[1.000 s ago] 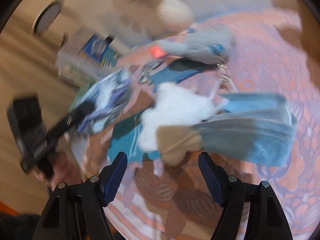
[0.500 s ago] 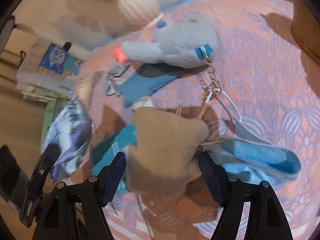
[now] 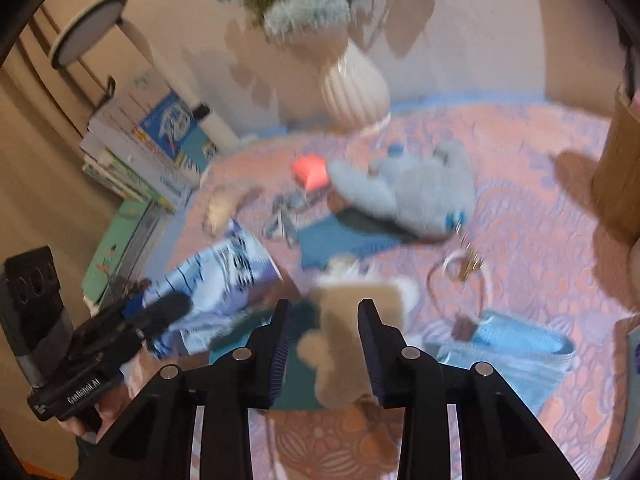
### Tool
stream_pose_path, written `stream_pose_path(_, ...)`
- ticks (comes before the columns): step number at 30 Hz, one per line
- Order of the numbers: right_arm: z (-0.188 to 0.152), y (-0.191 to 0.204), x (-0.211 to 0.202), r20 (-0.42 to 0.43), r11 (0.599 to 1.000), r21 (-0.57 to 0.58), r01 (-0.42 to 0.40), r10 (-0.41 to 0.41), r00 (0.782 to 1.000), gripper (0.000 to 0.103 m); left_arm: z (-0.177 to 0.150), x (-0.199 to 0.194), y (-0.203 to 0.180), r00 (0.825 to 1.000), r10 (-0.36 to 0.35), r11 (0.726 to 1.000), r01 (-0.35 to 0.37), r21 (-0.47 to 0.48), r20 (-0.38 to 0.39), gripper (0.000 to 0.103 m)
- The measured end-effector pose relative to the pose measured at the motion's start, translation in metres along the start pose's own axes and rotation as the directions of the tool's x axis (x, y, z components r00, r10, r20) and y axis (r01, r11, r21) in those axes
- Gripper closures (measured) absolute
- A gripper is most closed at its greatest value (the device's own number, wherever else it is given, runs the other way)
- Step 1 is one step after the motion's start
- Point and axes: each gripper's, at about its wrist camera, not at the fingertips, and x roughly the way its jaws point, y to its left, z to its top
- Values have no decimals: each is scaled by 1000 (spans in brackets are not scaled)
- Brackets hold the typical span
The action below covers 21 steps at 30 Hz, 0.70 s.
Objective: Organize soft objects
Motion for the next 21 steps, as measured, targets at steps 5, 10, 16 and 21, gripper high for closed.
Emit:
stream_pose_path(5, -3, 1, 16, -11, 996, -32, 87, -88, 996, 22, -2, 1, 4, 1000, 2, 1000, -2, -15, -12, 68)
stream_pose_path(10, 5, 2, 46, -87, 987, -70, 143, -149, 985, 53, -1, -2, 3, 1000, 2, 1000, -2, -17, -3, 68)
stream_pose_path(16, 7, 7, -4, 111, 998, -69, 10, -2, 994, 56, 2, -9, 8, 1000, -9, 999, 10, -40, 23, 68)
stream_pose_path(21, 9, 4, -84, 438, 983, -104, -153, 183, 880, 56, 14, -18, 11, 994, -77, 992, 84, -96, 76, 68)
